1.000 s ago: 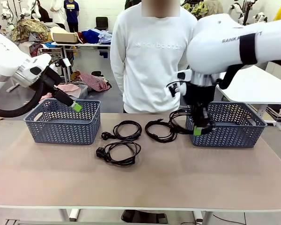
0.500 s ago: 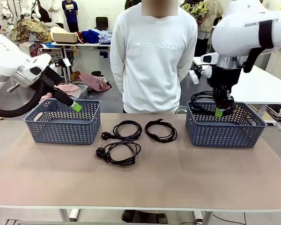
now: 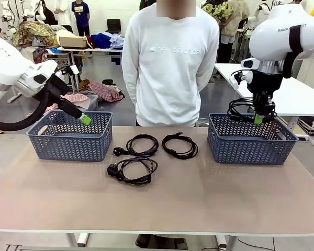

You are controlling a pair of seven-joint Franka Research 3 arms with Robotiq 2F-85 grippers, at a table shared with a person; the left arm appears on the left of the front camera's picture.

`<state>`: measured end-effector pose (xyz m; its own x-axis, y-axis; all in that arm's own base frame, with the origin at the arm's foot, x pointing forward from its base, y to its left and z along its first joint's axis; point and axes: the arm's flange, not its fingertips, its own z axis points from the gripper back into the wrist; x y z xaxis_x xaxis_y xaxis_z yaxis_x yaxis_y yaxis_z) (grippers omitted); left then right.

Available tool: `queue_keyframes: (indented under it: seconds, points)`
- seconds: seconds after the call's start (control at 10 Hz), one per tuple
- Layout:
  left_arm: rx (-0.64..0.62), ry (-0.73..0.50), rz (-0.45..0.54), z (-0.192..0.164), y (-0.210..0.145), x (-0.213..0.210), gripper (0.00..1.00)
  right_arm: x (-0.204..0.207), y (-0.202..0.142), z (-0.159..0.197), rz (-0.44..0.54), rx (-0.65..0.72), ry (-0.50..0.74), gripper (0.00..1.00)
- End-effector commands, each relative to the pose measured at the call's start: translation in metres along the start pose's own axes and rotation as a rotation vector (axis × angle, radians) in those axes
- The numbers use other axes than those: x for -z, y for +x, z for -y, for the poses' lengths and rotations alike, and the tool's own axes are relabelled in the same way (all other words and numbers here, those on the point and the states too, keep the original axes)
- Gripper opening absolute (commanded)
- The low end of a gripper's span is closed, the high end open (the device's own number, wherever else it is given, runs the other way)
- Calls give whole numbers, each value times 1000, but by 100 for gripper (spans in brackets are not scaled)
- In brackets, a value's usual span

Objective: Organize the cables according to human instructions.
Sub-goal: Pick up a bundle of cables and place it in the basket indicated by the human.

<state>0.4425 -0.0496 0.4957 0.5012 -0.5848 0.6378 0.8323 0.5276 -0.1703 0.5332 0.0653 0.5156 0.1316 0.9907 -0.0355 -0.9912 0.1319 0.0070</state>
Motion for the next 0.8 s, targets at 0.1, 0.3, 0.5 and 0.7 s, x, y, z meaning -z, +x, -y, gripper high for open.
queue_keyframes:
  seconds: [0.1, 0.3, 0.5, 0.7]
  points:
    - [8, -18, 23, 1, 0, 0, 100, 15, -4, 26, 21, -18, -22, 0]
    - [8, -18, 23, 1, 0, 0, 100, 31, -6, 38, 25, 12, -49, 0]
    - [8, -18, 23, 1, 0, 0, 100, 40, -7, 49, 48, 21, -46, 0]
    - [8, -18, 23, 1, 0, 0, 100, 41, -5, 55, 49, 18, -49, 0]
